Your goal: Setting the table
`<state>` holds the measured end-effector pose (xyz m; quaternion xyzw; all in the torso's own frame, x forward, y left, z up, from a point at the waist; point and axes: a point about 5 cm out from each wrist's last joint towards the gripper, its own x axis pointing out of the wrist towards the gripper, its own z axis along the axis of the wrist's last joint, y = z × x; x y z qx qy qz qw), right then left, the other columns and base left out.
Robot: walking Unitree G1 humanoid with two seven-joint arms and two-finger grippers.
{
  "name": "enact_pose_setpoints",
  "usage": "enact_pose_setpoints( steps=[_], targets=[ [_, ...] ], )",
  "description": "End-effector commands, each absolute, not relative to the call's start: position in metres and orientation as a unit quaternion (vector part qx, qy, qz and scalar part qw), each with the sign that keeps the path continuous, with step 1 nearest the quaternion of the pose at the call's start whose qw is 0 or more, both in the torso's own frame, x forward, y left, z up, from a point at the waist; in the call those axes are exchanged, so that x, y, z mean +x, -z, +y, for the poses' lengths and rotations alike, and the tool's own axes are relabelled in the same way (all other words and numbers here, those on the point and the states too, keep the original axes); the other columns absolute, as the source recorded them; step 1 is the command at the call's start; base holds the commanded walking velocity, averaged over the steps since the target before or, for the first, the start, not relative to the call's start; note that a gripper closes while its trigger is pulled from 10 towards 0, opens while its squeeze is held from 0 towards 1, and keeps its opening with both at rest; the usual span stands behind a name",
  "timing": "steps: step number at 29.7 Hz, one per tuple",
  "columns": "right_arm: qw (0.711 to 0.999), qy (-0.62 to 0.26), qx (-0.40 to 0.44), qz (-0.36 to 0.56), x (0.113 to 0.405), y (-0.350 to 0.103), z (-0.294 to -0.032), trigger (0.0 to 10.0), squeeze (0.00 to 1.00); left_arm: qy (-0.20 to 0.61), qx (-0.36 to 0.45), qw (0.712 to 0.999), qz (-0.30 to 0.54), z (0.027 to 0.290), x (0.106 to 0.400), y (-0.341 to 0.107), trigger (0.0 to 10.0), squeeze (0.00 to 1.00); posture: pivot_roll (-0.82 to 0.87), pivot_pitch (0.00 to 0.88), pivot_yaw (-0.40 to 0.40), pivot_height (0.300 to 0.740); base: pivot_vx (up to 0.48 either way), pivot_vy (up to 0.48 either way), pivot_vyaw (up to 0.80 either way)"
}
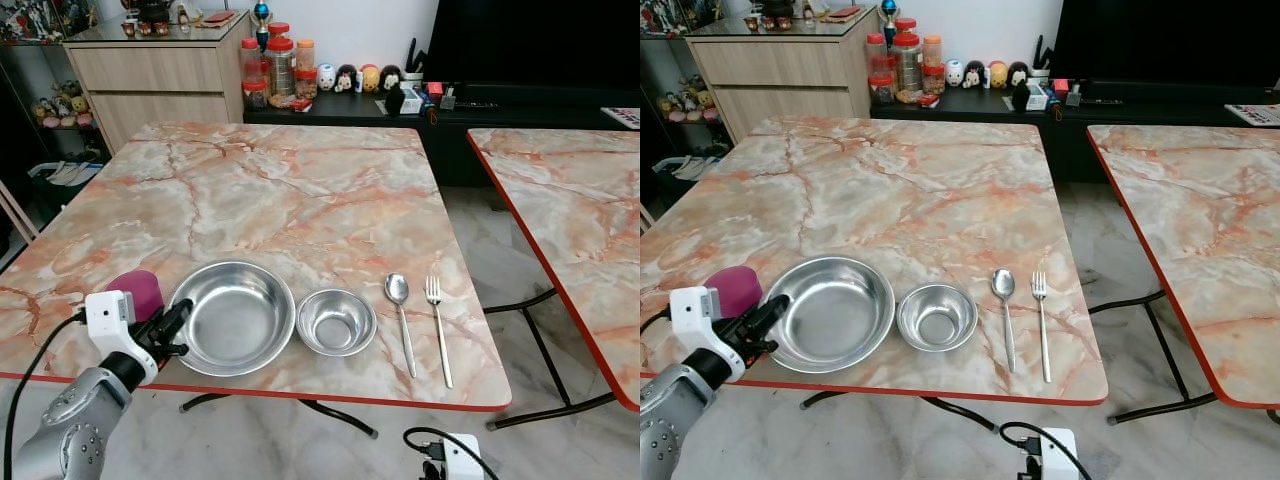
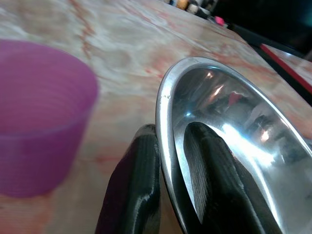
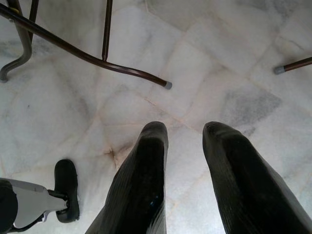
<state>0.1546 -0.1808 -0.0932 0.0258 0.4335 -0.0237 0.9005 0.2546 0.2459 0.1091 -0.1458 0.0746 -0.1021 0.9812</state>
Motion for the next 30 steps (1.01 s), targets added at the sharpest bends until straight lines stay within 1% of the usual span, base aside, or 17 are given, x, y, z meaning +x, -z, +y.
enact_pose_setpoints(
  steps=[1, 2, 3, 6, 7, 10, 12, 14, 16, 17, 18, 20, 23, 24, 26, 28, 30],
  targets=[
    [0.901, 0.024, 0.025, 0.432, 0.158, 0.092, -0.181, 10.0, 0.00, 0.088, -0.144, 0.985, 0.043, 0.250, 0.261, -0.120, 1.5, 0.00, 0.08, 0.000, -0.030, 0.740, 0.000, 0.000, 0.00],
    [0.901, 0.024, 0.025, 0.432, 0.159, 0.092, -0.181, 10.0, 0.00, 0.086, -0.151, 0.984, 0.031, 0.250, 0.262, -0.123, 2.9, 0.00, 0.08, 0.000, -0.031, 0.740, 0.000, 0.000, 0.00],
    [0.901, 0.024, 0.025, 0.431, 0.159, 0.092, -0.181, 10.0, 0.00, 0.085, -0.169, 0.982, 0.004, 0.251, 0.264, -0.132, 10.0, 0.00, 0.08, 0.000, -0.034, 0.740, 0.000, 0.000, 0.00],
    [0.902, 0.024, 0.025, 0.431, 0.159, 0.092, -0.182, 10.0, 0.00, 0.086, -0.178, 0.980, -0.011, 0.251, 0.265, -0.137, 10.0, 0.00, 0.08, 0.000, -0.035, 0.740, 0.000, 0.000, 0.00],
    [0.902, 0.023, 0.024, 0.430, 0.160, 0.091, -0.182, 10.0, 0.00, 0.084, -0.218, 0.970, -0.071, 0.254, 0.269, -0.157, 10.0, 0.00, 0.09, 0.000, -0.039, 0.740, 0.000, 0.000, 0.00],
    [0.903, 0.022, 0.024, 0.429, 0.162, 0.091, -0.181, 10.0, 0.00, 0.055, -0.278, 0.946, -0.156, 0.270, 0.272, -0.184, 10.0, 0.00, 0.09, 0.000, -0.041, 0.740, 0.000, 0.000, 0.00],
    [0.903, 0.022, 0.024, 0.429, 0.162, 0.090, -0.181, 10.0, 0.00, 0.052, -0.284, 0.943, -0.166, 0.272, 0.272, -0.188, 10.0, 0.00, 0.09, 0.000, -0.041, 0.740, 0.000, 0.000, 0.00],
    [0.904, 0.021, 0.024, 0.426, 0.164, 0.090, -0.180, 10.0, 0.00, 0.002, -0.287, 0.930, -0.231, 0.291, 0.270, -0.211, 10.0, 0.00, 0.09, 0.000, -0.042, 0.740, 0.000, 0.000, 0.00],
    [0.905, 0.021, 0.025, 0.425, 0.165, 0.089, -0.180, 10.0, 0.00, -0.028, -0.287, 0.924, -0.253, 0.301, 0.269, -0.218, 10.0, 0.00, 0.10, 0.000, -0.042, 0.740, 0.000, 0.000, 0.00],
    [0.905, 0.021, 0.025, 0.425, 0.165, 0.089, -0.180, 10.0, 0.00, -0.028, -0.287, 0.924, -0.253, 0.301, 0.269, -0.218, 10.0, 0.00, 0.10, 0.000, -0.042, 0.740, 0.000, 0.000, 0.00],
    [0.905, 0.021, 0.025, 0.425, 0.165, 0.089, -0.179, 10.0, 0.00, -0.064, -0.286, 0.916, -0.273, 0.314, 0.266, -0.225, 10.0, 0.00, 0.10, 0.000, -0.043, 0.740, 0.000, 0.000, 0.00],
    [0.905, 0.021, 0.025, 0.425, 0.165, 0.089, -0.179, 10.0, 0.00, -0.113, -0.267, 0.912, -0.291, 0.329, 0.261, -0.232, 10.0, 0.00, 0.10, 0.000, -0.042, 0.740, 0.000, 0.000, 0.00],
    [0.905, 0.021, 0.026, 0.425, 0.165, 0.089, -0.178, 10.0, 0.00, -0.184, -0.232, 0.910, -0.290, 0.354, 0.251, -0.231, 10.0, 0.00, 0.10, 0.000, -0.039, 0.740, 0.000, 0.000, 0.00],
    [0.904, 0.021, 0.026, 0.425, 0.165, 0.090, -0.178, 10.0, 0.00, -0.218, -0.212, 0.910, -0.283, 0.363, 0.246, -0.227, 10.0, 0.00, 0.10, 0.000, -0.039, 0.740, 0.000, 0.000, 0.00],
    [0.904, 0.022, 0.027, 0.426, 0.164, 0.090, -0.178, 10.0, 0.00, -0.305, -0.165, 0.898, -0.270, 0.385, 0.232, -0.221, 10.0, 0.00, 0.10, 0.000, -0.038, 0.740, 0.000, 0.000, 0.00],
    [0.904, 0.023, 0.027, 0.427, 0.164, 0.090, -0.178, 10.0, 0.00, -0.336, -0.140, 0.893, -0.263, 0.393, 0.226, -0.219, 10.0, 0.00, 0.10, 0.000, -0.038, 0.740, 0.000, 0.000, 0.00],
    [0.904, 0.023, 0.027, 0.427, 0.164, 0.090, -0.178, 10.0, 0.00, -0.365, -0.133, 0.885, -0.258, 0.401, 0.221, -0.216, 10.0, 0.00, 0.10, 0.000, -0.039, 0.740, 0.000, 0.000, 0.00]
  ],
)
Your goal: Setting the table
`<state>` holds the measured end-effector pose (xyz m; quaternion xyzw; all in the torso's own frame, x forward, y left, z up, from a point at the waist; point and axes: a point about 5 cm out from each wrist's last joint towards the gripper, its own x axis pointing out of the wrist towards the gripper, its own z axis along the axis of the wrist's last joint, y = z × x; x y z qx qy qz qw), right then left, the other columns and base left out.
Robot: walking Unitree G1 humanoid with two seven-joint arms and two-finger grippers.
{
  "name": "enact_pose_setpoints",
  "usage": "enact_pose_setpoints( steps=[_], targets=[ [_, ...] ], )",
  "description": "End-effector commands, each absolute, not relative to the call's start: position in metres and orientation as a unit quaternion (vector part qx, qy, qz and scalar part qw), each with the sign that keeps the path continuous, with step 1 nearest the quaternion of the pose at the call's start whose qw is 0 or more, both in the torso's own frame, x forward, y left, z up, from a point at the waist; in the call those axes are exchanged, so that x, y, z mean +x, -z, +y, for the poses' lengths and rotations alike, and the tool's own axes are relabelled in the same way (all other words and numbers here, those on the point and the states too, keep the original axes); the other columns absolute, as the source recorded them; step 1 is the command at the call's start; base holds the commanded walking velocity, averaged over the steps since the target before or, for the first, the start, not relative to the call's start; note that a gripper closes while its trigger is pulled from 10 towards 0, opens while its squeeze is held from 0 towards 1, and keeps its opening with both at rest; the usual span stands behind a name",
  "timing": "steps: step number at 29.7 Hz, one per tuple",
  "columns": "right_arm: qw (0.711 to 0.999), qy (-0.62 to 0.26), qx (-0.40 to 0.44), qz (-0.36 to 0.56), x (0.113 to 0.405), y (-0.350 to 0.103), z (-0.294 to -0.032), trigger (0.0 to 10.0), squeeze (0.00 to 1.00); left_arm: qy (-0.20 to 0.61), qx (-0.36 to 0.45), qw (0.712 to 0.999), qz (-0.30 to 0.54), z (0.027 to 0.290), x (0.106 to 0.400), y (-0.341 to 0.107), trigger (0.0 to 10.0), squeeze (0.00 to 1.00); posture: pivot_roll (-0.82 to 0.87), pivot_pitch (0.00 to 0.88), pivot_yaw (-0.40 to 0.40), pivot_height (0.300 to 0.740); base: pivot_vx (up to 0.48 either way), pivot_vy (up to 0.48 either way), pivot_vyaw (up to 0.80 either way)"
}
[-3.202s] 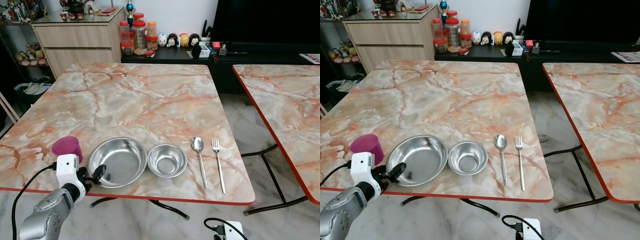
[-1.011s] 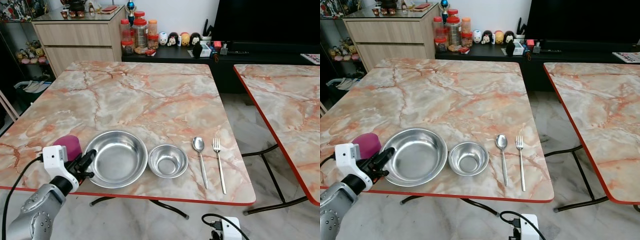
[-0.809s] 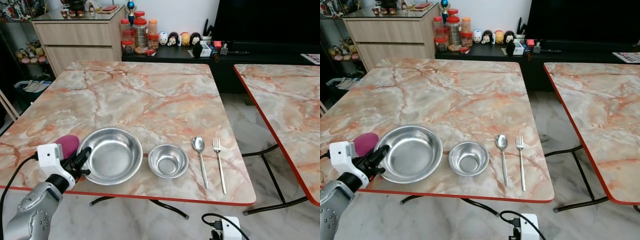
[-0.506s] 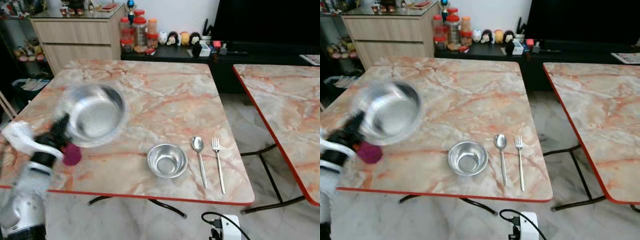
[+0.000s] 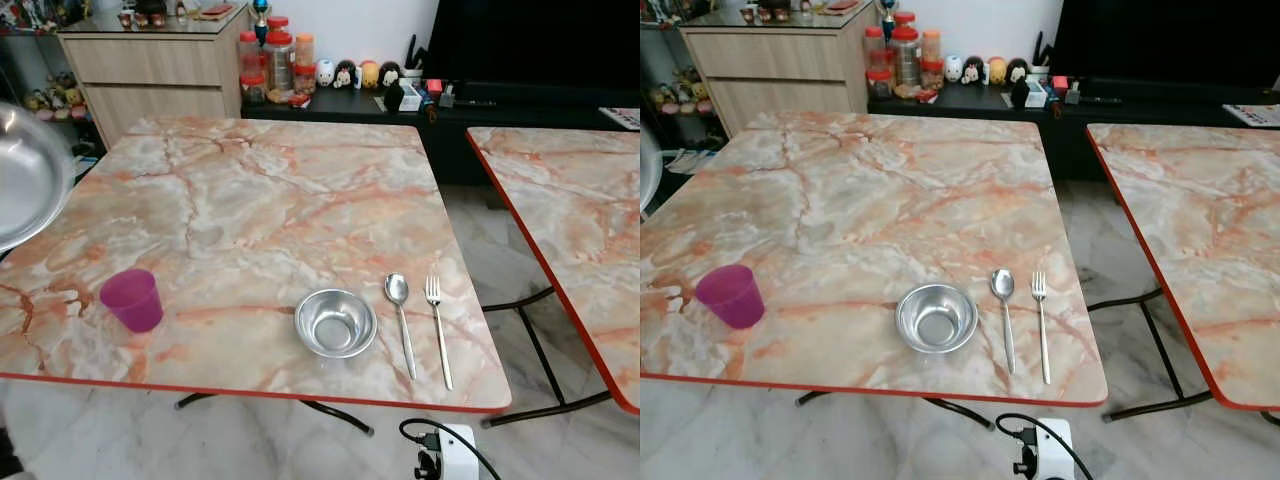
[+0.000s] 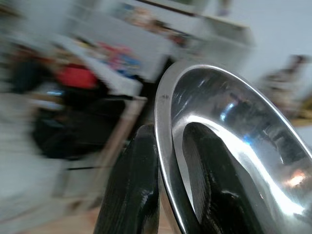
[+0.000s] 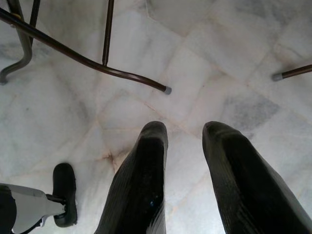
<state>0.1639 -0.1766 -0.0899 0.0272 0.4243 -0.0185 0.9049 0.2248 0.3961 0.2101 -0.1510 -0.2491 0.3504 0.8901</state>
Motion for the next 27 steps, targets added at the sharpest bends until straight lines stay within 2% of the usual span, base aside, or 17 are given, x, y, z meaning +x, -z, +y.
enact_pose_setpoints(
  steps=[1, 2, 4, 5, 9, 11, 13, 14, 16, 21, 25, 27],
  targets=[
    [0.904, 0.023, 0.027, 0.427, 0.164, 0.090, -0.178, 10.0, 0.00, -0.374, -0.132, 0.881, -0.258, 0.404, 0.219, -0.215, 10.0, 0.00, 0.10, 0.000, -0.039, 0.740, 0.000, 0.000, 0.00],
    [0.904, 0.023, 0.027, 0.427, 0.164, 0.090, -0.178, 10.0, 0.00, -0.375, -0.132, 0.881, -0.258, 0.404, 0.219, -0.215, 10.0, 0.00, 0.10, 0.000, -0.039, 0.740, 0.000, 0.000, 0.00],
    [0.903, 0.023, 0.027, 0.427, 0.163, 0.090, -0.178, 10.0, 0.00, -0.446, -0.049, 0.866, -0.219, 0.423, 0.202, -0.205, 10.0, 0.00, 0.10, 0.000, -0.037, 0.740, 0.000, 0.000, 0.00],
    [0.903, 0.023, 0.028, 0.428, 0.162, 0.091, -0.178, 10.0, 0.00, -0.469, -0.033, 0.858, -0.204, 0.429, 0.196, -0.199, 10.0, 0.00, 0.11, 0.000, -0.036, 0.740, 0.000, 0.000, 0.00],
    [0.902, 0.024, 0.028, 0.430, 0.161, 0.091, -0.178, 10.0, 0.00, -0.489, 0.005, 0.854, -0.175, 0.433, 0.192, -0.193, 10.0, 0.00, 0.10, 0.000, -0.034, 0.740, 0.000, 0.000, 0.00],
    [0.902, 0.025, 0.029, 0.430, 0.161, 0.091, -0.177, 10.0, 0.00, -0.507, 0.050, 0.852, -0.120, 0.439, 0.192, -0.181, 10.0, 0.00, 0.10, 0.000, -0.031, 0.740, 0.000, 0.000, 0.00],
    [0.902, 0.025, 0.029, 0.430, 0.160, 0.092, -0.176, 10.0, 0.00, -0.504, 0.072, 0.856, -0.093, 0.440, 0.194, -0.178, 10.0, 0.00, 0.11, 0.000, -0.028, 0.740, 0.000, 0.000, 0.00],
    [0.902, 0.025, 0.030, 0.431, 0.160, 0.092, -0.176, 10.0, 0.00, -0.502, 0.116, 0.855, -0.058, 0.443, 0.197, -0.175, 10.0, 0.00, 0.10, 0.000, -0.020, 0.740, 0.000, 0.000, 0.00],
    [0.901, 0.026, 0.030, 0.431, 0.159, 0.092, -0.176, 10.0, 0.00, -0.504, 0.146, 0.851, -0.027, 0.446, 0.197, -0.171, 10.0, 0.00, 0.10, 0.000, -0.015, 0.740, 0.000, 0.000, 0.00],
    [0.901, 0.031, 0.033, 0.431, 0.157, 0.093, -0.176, 10.0, 0.00, -0.526, 0.230, 0.818, 0.043, 0.457, 0.189, -0.162, 10.0, 0.00, 0.09, 0.000, -0.009, 0.740, 0.000, 0.000, 0.00],
    [0.900, 0.031, 0.034, 0.434, 0.155, 0.094, -0.176, 10.0, 0.00, -0.503, 0.314, 0.798, 0.105, 0.459, 0.191, -0.155, 10.0, 0.00, 0.10, 0.000, -0.009, 0.740, 0.000, 0.000, 0.00],
    [0.899, 0.031, 0.034, 0.434, 0.154, 0.094, -0.175, 10.0, 0.00, -0.478, 0.338, 0.794, 0.166, 0.461, 0.191, -0.140, 10.0, 0.00, 0.09, 0.000, -0.005, 0.740, 0.000, 0.000, 0.00]
  ],
)
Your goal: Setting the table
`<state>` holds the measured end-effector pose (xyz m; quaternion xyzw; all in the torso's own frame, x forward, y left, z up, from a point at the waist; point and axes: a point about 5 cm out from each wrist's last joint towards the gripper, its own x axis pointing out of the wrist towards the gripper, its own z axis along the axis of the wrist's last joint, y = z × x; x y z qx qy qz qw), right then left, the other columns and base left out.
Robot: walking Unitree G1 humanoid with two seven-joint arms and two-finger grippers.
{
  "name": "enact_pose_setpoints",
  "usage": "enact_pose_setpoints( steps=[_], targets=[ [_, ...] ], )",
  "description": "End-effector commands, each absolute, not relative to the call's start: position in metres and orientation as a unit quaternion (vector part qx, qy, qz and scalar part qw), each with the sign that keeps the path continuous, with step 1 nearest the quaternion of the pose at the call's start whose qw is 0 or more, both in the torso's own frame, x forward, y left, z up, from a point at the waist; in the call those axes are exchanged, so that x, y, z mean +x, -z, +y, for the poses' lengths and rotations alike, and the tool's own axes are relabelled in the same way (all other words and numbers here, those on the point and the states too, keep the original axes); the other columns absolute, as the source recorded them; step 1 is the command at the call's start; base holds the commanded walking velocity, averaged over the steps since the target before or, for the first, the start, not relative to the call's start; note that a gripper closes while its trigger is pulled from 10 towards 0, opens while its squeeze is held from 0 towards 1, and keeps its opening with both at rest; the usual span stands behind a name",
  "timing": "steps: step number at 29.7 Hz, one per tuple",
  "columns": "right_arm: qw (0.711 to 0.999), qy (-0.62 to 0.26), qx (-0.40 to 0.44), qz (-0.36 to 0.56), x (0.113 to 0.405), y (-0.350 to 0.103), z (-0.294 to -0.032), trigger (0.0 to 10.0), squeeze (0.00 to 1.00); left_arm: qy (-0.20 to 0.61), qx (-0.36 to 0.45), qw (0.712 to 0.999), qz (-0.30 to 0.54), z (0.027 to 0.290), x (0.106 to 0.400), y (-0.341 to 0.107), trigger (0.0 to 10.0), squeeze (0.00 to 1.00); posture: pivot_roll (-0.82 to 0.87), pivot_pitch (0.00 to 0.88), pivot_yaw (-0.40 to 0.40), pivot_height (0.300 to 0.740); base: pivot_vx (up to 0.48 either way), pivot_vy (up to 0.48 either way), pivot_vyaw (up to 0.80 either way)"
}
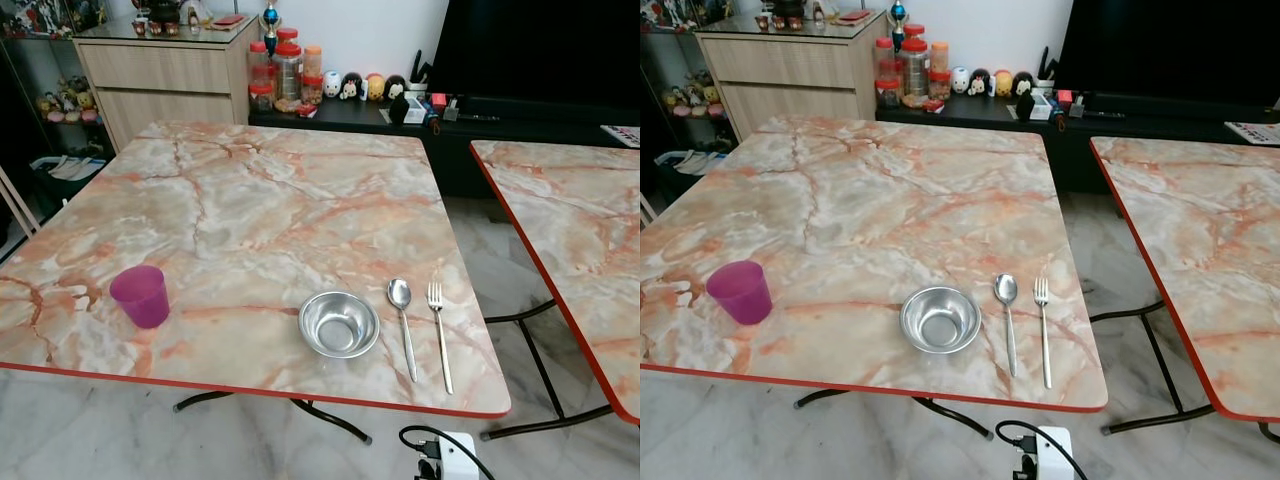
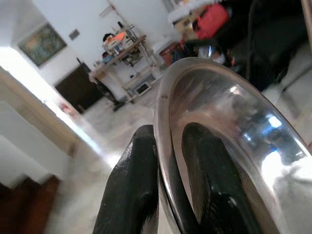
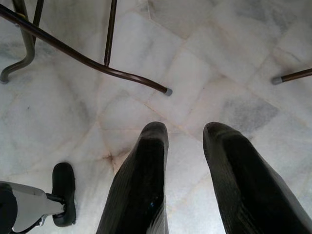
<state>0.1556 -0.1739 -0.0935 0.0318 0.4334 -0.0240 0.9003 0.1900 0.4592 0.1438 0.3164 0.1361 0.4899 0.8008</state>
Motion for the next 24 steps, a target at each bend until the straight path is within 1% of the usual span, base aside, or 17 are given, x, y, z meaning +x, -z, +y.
enact_pose_setpoints(
  steps=[1, 3, 6, 7, 9, 10, 11, 12, 13, 14, 15, 16, 18, 19, 20, 23, 24],
  targets=[
    [0.899, 0.031, 0.035, 0.434, 0.154, 0.094, -0.175, 10.0, 0.00, -0.472, 0.339, 0.794, 0.178, 0.461, 0.191, -0.136, 10.0, 0.00, 0.09, 0.000, -0.005, 0.740, 0.000, 0.000, 0.00],
    [0.900, 0.032, 0.035, 0.434, 0.154, 0.094, -0.175, 10.0, 0.00, -0.468, 0.339, 0.794, 0.186, 0.460, 0.191, -0.133, 10.0, 0.00, 0.09, 0.000, -0.003, 0.740, 0.000, 0.000, 0.00],
    [0.900, 0.034, 0.036, 0.434, 0.154, 0.094, -0.175, 10.0, 0.00, -0.431, 0.328, 0.803, 0.247, 0.452, 0.190, -0.104, 10.0, 0.00, 0.09, 0.000, -0.001, 0.740, 0.000, 0.000, 0.00],
    [0.900, 0.035, 0.036, 0.434, 0.154, 0.094, -0.175, 10.0, 0.00, -0.410, 0.314, 0.811, 0.276, 0.446, 0.190, -0.089, 10.0, 0.00, 0.09, 0.000, -0.001, 0.740, 0.000, 0.000, 0.00],
    [0.900, 0.035, 0.036, 0.434, 0.154, 0.094, -0.175, 10.0, 0.00, -0.395, 0.299, 0.815, 0.301, 0.441, 0.190, -0.078, 10.0, 0.00, 0.09, 0.000, -0.002, 0.740, 0.000, 0.000, 0.00],
    [0.900, 0.036, 0.037, 0.433, 0.154, 0.094, -0.176, 10.0, 0.00, -0.355, 0.331, 0.810, 0.329, 0.433, 0.192, -0.068, 10.0, 0.00, 0.09, 0.000, -0.001, 0.740, 0.000, 0.000, 0.00],
    [0.900, 0.037, 0.037, 0.433, 0.154, 0.094, -0.176, 10.0, 0.00, -0.341, 0.340, 0.809, 0.336, 0.431, 0.193, -0.065, 10.0, 0.00, 0.09, 0.000, -0.001, 0.740, 0.000, 0.000, 0.00],
    [0.900, 0.039, 0.038, 0.432, 0.155, 0.094, -0.177, 10.0, 0.00, -0.316, 0.337, 0.811, 0.359, 0.424, 0.194, -0.055, 10.0, 0.00, 0.09, 0.000, 0.000, 0.740, 0.000, 0.000, 0.00],
    [0.900, 0.039, 0.038, 0.432, 0.155, 0.094, -0.177, 10.0, 0.00, -0.316, 0.337, 0.811, 0.359, 0.424, 0.194, -0.055, 10.0, 0.00, 0.09, 0.000, 0.000, 0.740, 0.000, 0.000, 0.00],
    [0.900, 0.043, 0.038, 0.432, 0.154, 0.094, -0.178, 10.0, 0.00, -0.284, 0.326, 0.815, 0.386, 0.414, 0.195, -0.043, 10.0, 0.00, 0.08, 0.000, 0.001, 0.740, 0.000, 0.000, 0.00],
    [0.900, 0.043, 0.038, 0.432, 0.154, 0.094, -0.178, 10.0, 0.00, -0.284, 0.326, 0.815, 0.386, 0.414, 0.195, -0.043, 10.0, 0.00, 0.08, 0.000, 0.001, 0.740, 0.000, 0.000, 0.00],
    [0.900, 0.045, 0.038, 0.432, 0.154, 0.094, -0.180, 10.0, 0.00, -0.262, 0.322, 0.817, 0.400, 0.406, 0.196, -0.034, 10.0, 0.00, 0.08, 0.000, 0.003, 0.740, 0.000, 0.000, 0.00],
    [0.900, 0.046, 0.039, 0.432, 0.154, 0.093, -0.180, 10.0, 0.00, -0.248, 0.316, 0.820, 0.408, 0.401, 0.197, -0.029, 10.0, 0.00, 0.07, 0.000, 0.003, 0.740, 0.000, 0.000, 0.00],
    [0.900, 0.049, 0.039, 0.432, 0.154, 0.093, -0.181, 10.0, 0.00, -0.226, 0.305, 0.825, 0.419, 0.393, 0.199, -0.021, 10.0, 0.00, 0.08, 0.000, 0.003, 0.740, 0.000, 0.000, 0.00],
    [0.900, 0.049, 0.039, 0.432, 0.154, 0.093, -0.181, 10.0, 0.00, -0.226, 0.305, 0.825, 0.419, 0.393, 0.199, -0.021, 10.0, 0.00, 0.08, 0.000, 0.003, 0.740, 0.000, 0.000, 0.00],
    [0.899, 0.050, 0.039, 0.433, 0.154, 0.094, -0.181, 10.0, 0.00, -0.180, 0.278, 0.836, 0.436, 0.374, 0.204, -0.007, 10.0, 0.00, 0.07, 0.000, 0.003, 0.740, 0.000, 0.000, 0.00],
    [0.899, 0.051, 0.039, 0.433, 0.154, 0.094, -0.181, 10.0, 0.00, -0.158, 0.274, 0.836, 0.449, 0.364, 0.205, 0.001, 10.0, 0.00, 0.07, 0.000, 0.005, 0.740, 0.000, 0.000, 0.00]
  ],
)
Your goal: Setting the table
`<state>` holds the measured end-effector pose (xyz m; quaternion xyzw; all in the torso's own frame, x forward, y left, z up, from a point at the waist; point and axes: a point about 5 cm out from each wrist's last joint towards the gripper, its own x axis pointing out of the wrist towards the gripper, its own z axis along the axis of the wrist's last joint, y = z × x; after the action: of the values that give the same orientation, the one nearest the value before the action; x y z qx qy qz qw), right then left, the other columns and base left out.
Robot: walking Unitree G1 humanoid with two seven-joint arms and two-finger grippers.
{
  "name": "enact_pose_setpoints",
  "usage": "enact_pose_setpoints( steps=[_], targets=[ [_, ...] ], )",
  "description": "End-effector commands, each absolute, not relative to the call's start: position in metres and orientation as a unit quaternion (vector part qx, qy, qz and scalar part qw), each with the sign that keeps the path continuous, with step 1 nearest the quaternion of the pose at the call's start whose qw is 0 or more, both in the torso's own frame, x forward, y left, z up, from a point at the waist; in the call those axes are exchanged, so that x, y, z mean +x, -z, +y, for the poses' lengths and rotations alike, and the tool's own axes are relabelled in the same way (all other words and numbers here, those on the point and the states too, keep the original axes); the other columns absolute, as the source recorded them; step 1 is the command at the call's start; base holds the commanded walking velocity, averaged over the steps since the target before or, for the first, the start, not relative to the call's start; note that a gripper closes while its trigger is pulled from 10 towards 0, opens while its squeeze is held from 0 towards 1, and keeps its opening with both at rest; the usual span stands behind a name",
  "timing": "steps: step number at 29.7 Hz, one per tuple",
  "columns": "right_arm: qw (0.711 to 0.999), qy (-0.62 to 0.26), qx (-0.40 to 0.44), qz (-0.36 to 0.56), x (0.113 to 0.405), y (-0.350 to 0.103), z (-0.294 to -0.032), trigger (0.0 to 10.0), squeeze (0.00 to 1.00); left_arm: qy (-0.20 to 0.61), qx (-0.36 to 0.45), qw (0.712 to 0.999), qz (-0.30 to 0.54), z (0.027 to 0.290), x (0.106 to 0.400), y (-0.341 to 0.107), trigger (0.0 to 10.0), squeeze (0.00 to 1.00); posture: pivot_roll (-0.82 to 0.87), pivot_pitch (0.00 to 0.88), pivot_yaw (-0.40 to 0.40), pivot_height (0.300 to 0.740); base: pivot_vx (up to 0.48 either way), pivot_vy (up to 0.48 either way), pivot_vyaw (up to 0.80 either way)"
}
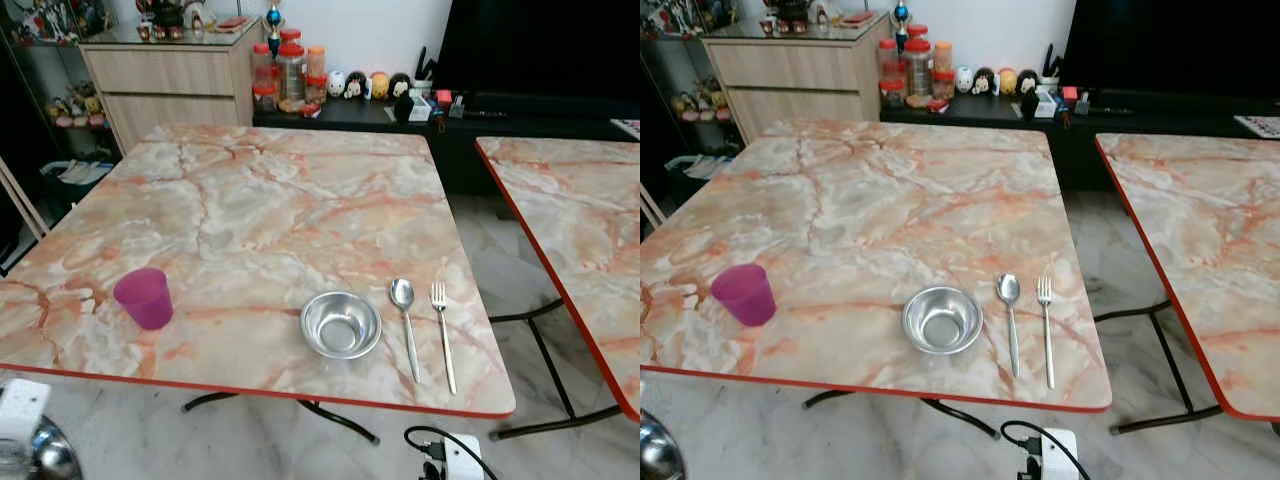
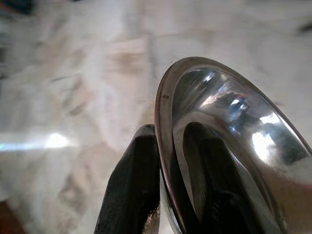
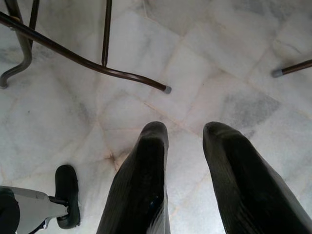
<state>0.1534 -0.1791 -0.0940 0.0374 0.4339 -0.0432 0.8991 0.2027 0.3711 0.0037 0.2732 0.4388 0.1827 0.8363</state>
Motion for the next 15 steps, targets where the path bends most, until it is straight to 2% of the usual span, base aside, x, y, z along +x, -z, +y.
enact_pose_setpoints(
  steps=[1, 10, 15],
  targets=[
    [0.899, 0.051, 0.039, 0.433, 0.154, 0.094, -0.181, 10.0, 0.00, -0.151, 0.275, 0.835, 0.452, 0.361, 0.205, 0.003, 10.0, 0.00, 0.07, 0.000, 0.005, 0.740, 0.000, 0.000, 0.00],
    [0.899, 0.056, 0.041, 0.431, 0.155, 0.093, -0.182, 10.0, 0.00, -0.079, 0.215, 0.840, 0.491, 0.310, 0.201, 0.038, 10.0, 0.00, 0.06, 0.000, 0.005, 0.740, 0.000, 0.000, 0.00],
    [0.899, 0.057, 0.041, 0.432, 0.155, 0.093, -0.182, 10.0, 0.00, -0.055, 0.206, 0.844, 0.492, 0.294, 0.203, 0.045, 10.0, 0.00, 0.05, 0.000, 0.006, 0.740, 0.000, 0.000, 0.00]
  ],
)
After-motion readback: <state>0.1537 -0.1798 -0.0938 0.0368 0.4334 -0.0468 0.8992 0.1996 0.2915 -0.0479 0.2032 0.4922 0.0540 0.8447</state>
